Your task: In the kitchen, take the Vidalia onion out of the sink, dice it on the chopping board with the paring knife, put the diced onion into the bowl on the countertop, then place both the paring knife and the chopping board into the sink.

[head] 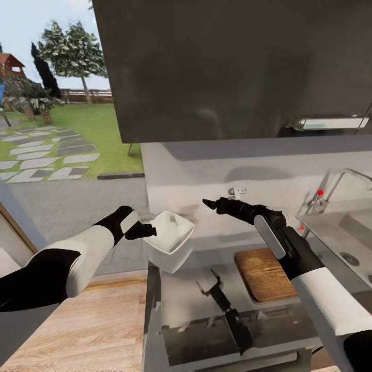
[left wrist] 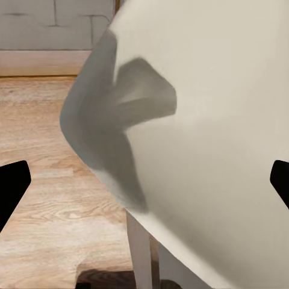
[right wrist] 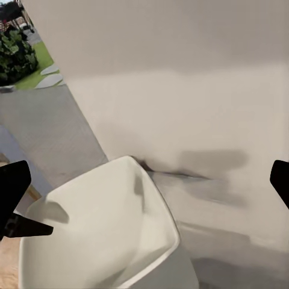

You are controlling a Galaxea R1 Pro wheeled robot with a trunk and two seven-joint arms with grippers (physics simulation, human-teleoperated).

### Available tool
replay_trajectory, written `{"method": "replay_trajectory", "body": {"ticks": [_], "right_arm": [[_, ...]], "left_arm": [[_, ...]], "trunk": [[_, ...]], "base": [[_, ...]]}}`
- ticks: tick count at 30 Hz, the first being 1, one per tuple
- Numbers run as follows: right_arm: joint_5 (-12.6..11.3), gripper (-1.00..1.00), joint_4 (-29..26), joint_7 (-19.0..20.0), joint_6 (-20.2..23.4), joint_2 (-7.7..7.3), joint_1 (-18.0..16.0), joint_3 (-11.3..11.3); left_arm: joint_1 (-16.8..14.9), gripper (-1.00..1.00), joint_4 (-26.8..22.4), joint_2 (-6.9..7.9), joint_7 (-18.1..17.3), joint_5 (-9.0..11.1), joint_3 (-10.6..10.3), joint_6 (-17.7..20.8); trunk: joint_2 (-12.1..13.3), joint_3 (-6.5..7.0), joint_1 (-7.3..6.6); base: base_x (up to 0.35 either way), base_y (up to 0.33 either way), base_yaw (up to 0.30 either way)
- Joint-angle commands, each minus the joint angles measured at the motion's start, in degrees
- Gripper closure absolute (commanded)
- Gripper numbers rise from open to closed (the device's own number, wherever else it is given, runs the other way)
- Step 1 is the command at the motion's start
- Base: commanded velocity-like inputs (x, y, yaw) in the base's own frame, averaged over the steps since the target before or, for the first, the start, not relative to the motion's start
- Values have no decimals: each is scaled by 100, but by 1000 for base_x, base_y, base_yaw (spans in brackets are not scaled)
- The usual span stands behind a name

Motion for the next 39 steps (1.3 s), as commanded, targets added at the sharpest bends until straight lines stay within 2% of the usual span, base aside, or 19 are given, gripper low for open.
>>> {"method": "replay_trajectory", "body": {"ticks": [1, 19, 35, 36, 39], "right_arm": [[-22, -100, -4, -2, 22, -5, -7, 7], [-22, -100, -4, -1, 22, -5, -7, 7], [-22, -100, -4, -1, 21, -5, -7, 7], [-22, -100, -4, -1, 21, -5, -7, 7], [-22, -100, -4, -1, 22, -5, -7, 7]], "left_arm": [[-4, -100, -8, -1, 34, 62, -47, 25], [-4, -100, -8, 0, 34, 63, -44, 27], [-4, -100, -8, 1, 27, 63, -46, 34], [-4, 100, -8, 1, 27, 63, -45, 34], [-4, 100, -8, 2, 11, 63, -48, 34]], "trunk": [[-13, -21, 3], [-13, -165, 3], [-13, -180, 3], [-13, -180, 3], [-13, -180, 3]], "base": [[0, 0, 0], [0, 0, 0], [0, 0, 0], [0, 0, 0], [0, 0, 0]]}}
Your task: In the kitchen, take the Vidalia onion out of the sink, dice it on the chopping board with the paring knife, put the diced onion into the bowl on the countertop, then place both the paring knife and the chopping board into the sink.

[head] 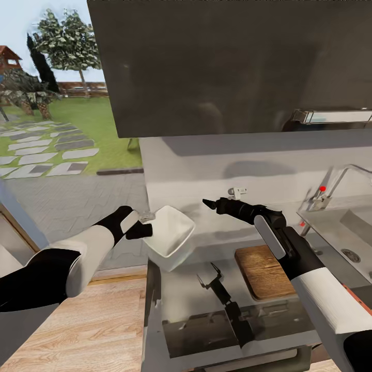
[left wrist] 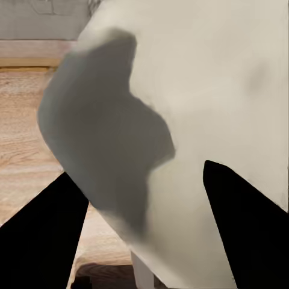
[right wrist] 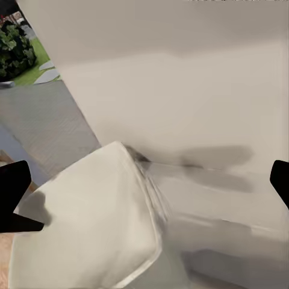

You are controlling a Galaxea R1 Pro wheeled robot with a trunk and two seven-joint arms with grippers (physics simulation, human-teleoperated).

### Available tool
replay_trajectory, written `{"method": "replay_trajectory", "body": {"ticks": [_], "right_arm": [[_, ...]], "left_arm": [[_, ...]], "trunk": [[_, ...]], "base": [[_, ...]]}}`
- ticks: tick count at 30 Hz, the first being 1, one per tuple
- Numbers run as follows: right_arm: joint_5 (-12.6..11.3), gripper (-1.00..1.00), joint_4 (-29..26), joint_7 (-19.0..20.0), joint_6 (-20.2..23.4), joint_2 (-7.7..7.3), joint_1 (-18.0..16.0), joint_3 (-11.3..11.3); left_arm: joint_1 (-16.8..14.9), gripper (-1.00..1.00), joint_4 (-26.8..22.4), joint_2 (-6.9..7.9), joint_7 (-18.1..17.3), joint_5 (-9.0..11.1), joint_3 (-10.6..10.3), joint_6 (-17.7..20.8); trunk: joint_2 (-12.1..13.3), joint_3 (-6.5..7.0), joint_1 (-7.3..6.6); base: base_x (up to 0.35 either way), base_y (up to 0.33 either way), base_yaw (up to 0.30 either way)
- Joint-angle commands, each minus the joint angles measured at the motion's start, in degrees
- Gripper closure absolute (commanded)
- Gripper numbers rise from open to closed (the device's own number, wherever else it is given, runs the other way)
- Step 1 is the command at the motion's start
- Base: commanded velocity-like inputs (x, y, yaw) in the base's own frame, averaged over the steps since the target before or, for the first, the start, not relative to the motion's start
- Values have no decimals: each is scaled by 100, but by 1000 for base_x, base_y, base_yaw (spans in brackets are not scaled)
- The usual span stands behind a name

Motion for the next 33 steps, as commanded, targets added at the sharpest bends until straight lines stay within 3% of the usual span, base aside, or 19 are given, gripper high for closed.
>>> {"method": "replay_trajectory", "body": {"ticks": [1, 19, 33], "right_arm": [[-22, -100, -4, -2, 22, -5, -6, 7], [-22, -100, -4, -2, 22, -5, -6, 7], [-22, -100, -4, -2, 22, -5, -6, 7]], "left_arm": [[-2, 100, -5, 0, 17, 62, -67, 26], [-2, 100, 3, 1, -161, 62, -68, -275], [-1, 100, 1, 16, -518, 62, -62, -297]], "trunk": [[-11, -13, 4], [-11, -9, 4], [-11, 106, 4]], "base": [[0, 0, 0], [0, 0, 0], [0, 0, 0]]}}
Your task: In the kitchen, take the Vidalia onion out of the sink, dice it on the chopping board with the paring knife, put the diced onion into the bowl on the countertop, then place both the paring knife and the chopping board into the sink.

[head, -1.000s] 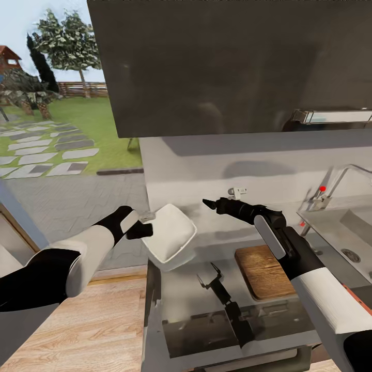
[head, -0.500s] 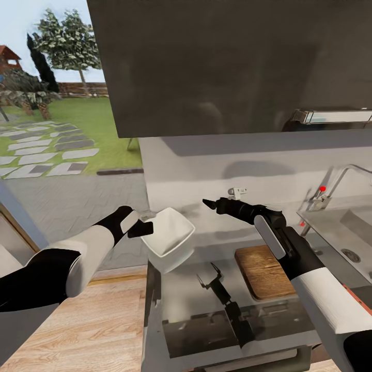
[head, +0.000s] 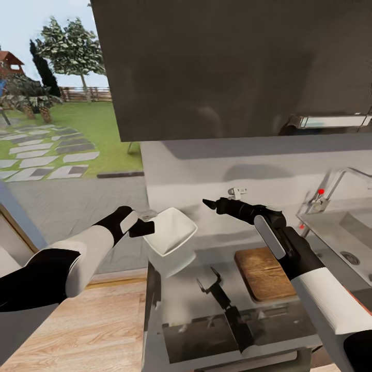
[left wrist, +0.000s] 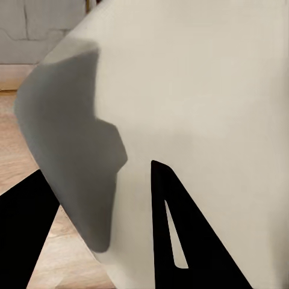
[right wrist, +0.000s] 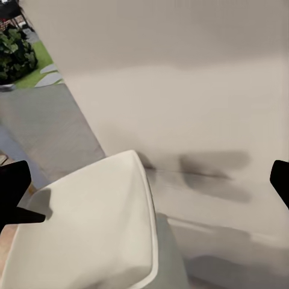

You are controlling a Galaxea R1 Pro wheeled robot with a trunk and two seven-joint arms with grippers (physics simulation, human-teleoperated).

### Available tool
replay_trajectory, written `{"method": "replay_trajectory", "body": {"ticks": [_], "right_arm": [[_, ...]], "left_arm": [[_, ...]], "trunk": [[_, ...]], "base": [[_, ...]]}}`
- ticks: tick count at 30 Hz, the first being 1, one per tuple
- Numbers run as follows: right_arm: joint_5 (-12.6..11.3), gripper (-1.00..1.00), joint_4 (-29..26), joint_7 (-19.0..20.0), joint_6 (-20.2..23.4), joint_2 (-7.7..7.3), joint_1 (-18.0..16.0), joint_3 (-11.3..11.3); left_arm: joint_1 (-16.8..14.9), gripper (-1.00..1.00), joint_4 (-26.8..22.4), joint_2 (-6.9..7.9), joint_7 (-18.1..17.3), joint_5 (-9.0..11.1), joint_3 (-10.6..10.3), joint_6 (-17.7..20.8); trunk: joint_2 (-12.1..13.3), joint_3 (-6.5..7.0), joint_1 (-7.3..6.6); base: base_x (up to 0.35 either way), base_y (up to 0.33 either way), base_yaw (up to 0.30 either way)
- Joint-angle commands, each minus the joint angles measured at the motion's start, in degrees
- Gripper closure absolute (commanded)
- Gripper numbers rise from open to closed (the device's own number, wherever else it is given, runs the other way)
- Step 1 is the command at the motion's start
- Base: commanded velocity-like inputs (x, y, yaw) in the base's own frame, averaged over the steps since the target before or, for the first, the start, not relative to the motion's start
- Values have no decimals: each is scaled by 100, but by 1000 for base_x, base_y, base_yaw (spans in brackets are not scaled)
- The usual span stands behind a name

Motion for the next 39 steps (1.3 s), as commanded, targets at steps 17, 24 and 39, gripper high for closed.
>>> {"method": "replay_trajectory", "body": {"ticks": [17, 24, 39], "right_arm": [[-22, -100, -4, -2, 23, -5, -6, 7], [-22, -100, -4, -2, 23, -5, -6, 7], [-22, -100, -4, -2, 23, -5, -6, 7]], "left_arm": [[-4, 100, -14, 24, -204, 66, -35, -214], [-4, 100, -14, 35, -262, 66, -32, -229], [-4, 100, -3, 24, -598, 66, -53, -212]], "trunk": [[-12, 147, 4], [-12, 212, 4], [-12, 294, 4]], "base": [[0, 0, 0], [0, 0, 0], [0, 0, 0]]}}
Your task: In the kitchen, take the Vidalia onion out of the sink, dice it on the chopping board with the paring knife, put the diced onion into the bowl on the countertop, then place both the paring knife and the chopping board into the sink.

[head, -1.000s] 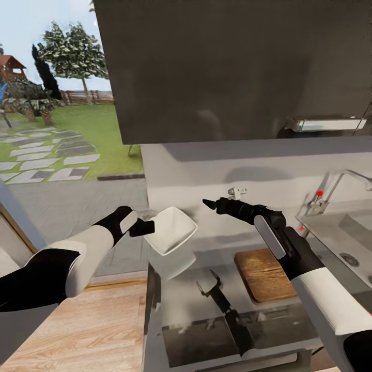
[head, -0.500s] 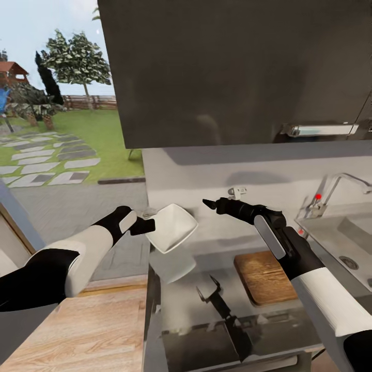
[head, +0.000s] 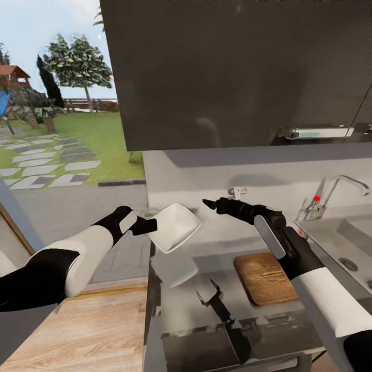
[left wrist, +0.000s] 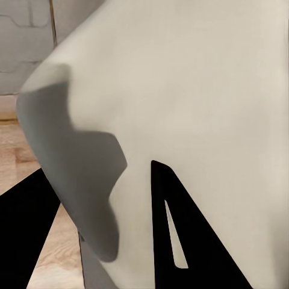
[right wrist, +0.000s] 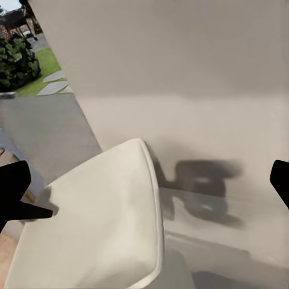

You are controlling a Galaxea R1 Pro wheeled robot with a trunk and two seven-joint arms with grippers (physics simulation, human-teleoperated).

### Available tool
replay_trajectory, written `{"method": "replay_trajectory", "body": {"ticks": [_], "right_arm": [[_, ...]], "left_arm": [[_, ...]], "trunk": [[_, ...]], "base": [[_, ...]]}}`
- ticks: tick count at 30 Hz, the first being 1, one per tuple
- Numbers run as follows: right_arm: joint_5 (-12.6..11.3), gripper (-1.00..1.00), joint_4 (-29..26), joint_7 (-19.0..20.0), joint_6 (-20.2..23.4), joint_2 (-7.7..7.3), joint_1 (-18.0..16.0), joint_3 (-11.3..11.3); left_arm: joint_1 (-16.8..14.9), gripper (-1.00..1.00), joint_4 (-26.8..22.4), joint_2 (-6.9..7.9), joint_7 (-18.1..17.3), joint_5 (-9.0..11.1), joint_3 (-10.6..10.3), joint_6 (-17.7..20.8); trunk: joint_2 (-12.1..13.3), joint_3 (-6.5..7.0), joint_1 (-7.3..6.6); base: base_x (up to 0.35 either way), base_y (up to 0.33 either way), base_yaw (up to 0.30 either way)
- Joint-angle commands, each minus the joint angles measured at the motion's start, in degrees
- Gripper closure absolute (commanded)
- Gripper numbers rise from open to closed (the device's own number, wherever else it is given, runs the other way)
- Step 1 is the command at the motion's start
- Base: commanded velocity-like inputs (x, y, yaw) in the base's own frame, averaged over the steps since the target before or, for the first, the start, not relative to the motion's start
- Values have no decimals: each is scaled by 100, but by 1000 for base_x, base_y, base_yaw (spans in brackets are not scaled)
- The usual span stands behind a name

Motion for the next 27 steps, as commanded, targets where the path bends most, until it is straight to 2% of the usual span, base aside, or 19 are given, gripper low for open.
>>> {"method": "replay_trajectory", "body": {"ticks": [1, 12, 27], "right_arm": [[-22, -100, -4, -2, 23, -5, -7, 6], [-22, -100, -4, -2, 23, -5, -6, 6], [-22, -100, -4, -2, 23, -5, -6, 6]], "left_arm": [[-5, 100, -3, 1, -21, 32, -36, 23], [-2, 100, 2, -1, -31, 31, -38, 27], [-4, 100, -1, -2, -32, 27, -38, 28]], "trunk": [[-13, -13, 4], [-13, -12, 4], [-13, -12, 4]], "base": [[0, 0, 0], [-40, 0, 0], [-299, 0, 0]]}}
